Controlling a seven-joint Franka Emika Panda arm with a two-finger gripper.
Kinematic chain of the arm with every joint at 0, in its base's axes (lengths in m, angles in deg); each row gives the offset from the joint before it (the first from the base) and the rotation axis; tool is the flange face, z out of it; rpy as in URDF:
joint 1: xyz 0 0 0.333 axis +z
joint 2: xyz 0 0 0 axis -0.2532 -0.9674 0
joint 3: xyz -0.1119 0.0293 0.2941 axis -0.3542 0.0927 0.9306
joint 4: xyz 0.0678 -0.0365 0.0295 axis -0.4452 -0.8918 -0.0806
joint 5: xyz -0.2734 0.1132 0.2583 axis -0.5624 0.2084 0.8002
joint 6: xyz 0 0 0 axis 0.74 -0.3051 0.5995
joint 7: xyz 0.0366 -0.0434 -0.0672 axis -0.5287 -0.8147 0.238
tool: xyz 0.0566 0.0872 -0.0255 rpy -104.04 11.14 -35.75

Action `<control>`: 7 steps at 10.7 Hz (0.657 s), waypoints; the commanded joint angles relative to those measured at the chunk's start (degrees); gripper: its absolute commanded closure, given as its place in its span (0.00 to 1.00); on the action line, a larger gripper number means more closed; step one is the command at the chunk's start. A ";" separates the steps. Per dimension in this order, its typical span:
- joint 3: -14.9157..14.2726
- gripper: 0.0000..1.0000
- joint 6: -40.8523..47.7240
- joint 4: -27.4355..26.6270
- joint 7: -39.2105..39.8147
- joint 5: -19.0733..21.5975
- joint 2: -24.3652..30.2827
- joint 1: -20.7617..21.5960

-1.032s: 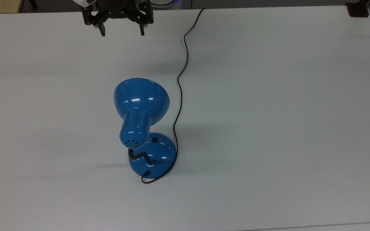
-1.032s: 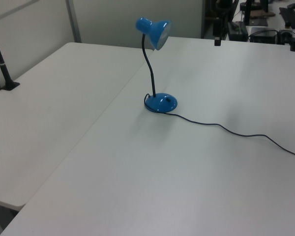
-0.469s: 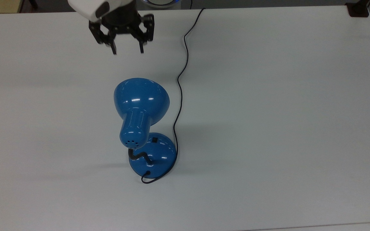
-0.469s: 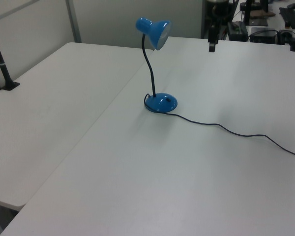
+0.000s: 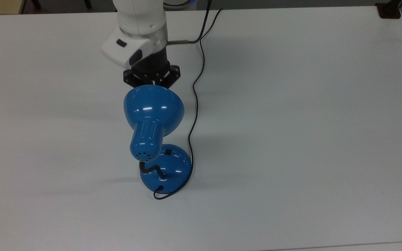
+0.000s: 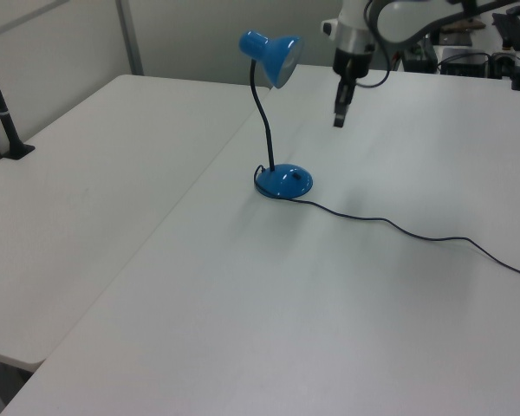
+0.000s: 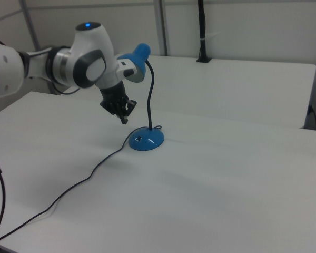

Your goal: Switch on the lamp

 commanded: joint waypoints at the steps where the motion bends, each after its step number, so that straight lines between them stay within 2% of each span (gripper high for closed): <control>1: -0.16 1.00 -11.89 1.66 -4.49 1.01 -7.81 1.45; 4: -0.25 1.00 -12.62 5.10 -6.61 0.48 -13.28 2.07; 7: -0.25 1.00 -20.69 5.88 -10.11 -1.35 -17.49 2.24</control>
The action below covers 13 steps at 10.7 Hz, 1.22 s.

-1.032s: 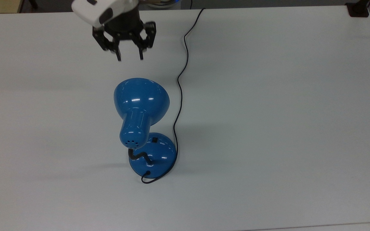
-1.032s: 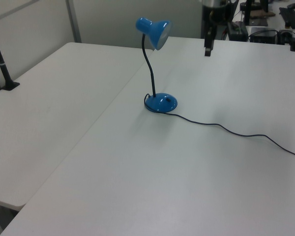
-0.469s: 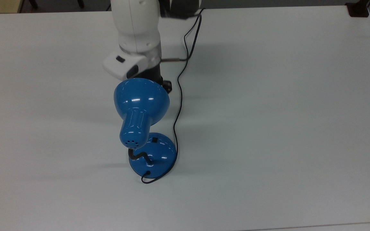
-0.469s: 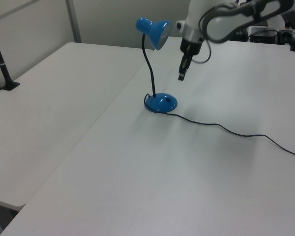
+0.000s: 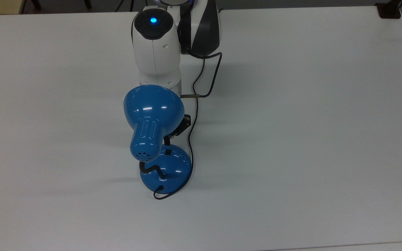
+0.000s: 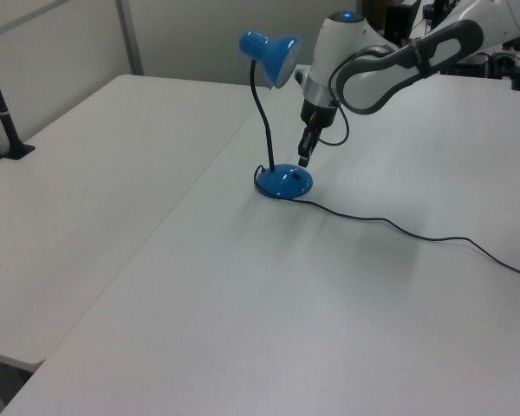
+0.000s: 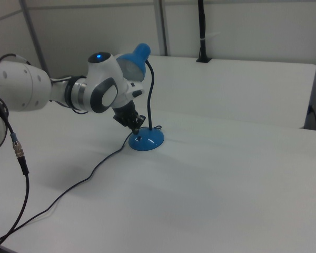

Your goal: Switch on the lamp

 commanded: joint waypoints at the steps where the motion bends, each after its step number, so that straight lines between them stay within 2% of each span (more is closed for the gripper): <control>1: -0.39 1.00 -5.71 3.01 -5.53 -2.95 -5.08 0.71; 5: -0.65 1.00 -5.80 4.43 -6.60 -4.63 -7.03 1.50; 7: -0.74 1.00 -5.71 4.00 -7.22 -4.98 -4.85 1.07; 10: -0.39 1.00 -4.05 -8.27 -6.51 -5.16 9.01 -0.51; 11: -0.39 1.00 0.05 -10.84 -6.34 -5.16 13.49 -0.95; 13: -0.39 0.97 15.65 -10.69 -6.25 -4.63 20.36 -1.57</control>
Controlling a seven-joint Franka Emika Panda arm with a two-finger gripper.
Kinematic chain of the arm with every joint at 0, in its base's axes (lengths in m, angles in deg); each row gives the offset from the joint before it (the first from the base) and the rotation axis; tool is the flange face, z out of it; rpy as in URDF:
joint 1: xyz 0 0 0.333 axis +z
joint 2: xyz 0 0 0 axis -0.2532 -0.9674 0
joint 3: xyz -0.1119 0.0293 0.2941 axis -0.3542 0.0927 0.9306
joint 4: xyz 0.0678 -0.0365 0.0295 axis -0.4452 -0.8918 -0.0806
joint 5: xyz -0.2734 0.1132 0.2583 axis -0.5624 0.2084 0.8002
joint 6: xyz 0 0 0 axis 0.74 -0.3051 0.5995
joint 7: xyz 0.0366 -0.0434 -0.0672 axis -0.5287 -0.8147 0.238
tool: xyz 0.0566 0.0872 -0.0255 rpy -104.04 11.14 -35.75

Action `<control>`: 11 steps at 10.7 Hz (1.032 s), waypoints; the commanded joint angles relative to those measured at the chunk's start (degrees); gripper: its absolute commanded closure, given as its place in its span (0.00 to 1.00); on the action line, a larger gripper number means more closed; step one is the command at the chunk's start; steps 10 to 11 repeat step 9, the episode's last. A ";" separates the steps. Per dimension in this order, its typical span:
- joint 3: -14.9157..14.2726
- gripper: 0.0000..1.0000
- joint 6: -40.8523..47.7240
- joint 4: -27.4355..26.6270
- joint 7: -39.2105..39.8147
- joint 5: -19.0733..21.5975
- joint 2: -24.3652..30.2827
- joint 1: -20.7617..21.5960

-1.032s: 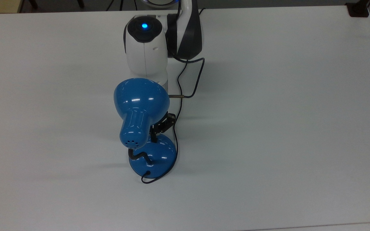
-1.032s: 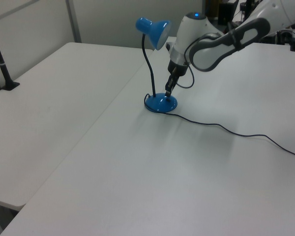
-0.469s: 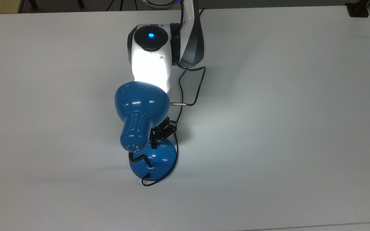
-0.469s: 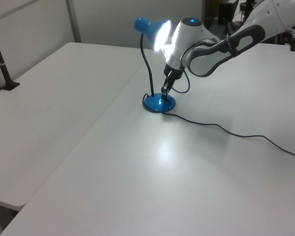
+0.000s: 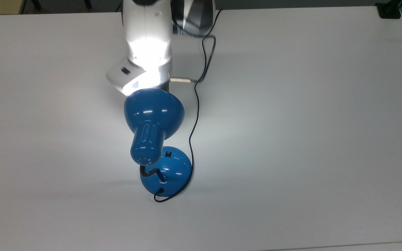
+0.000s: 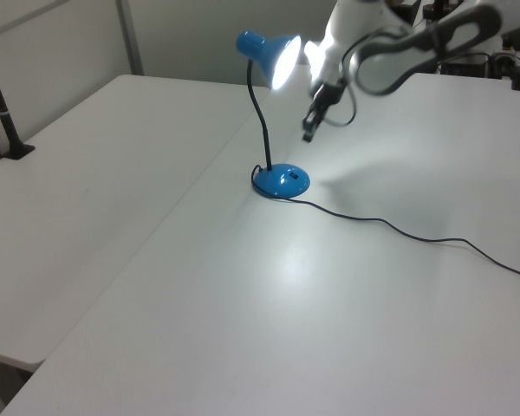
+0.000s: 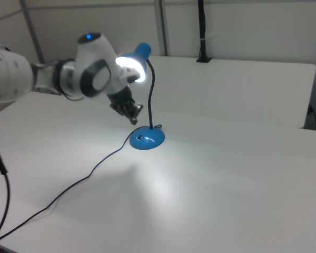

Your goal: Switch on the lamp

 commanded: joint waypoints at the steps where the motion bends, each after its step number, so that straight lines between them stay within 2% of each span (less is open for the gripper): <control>1: -0.19 0.90 19.83 -4.63 -0.95 -0.41 13.98 -0.44; 2: -0.72 0.68 26.94 -2.62 -0.60 -0.33 15.84 -0.44; 3: -1.42 0.31 33.80 -0.25 0.71 -0.15 16.47 -0.44; 4: -2.56 0.00 39.00 1.69 2.63 0.81 16.47 -0.62; 7: -3.10 0.00 46.34 6.44 4.24 1.70 16.30 -1.49; 11: -3.01 0.00 46.53 7.77 4.67 1.70 16.21 -2.37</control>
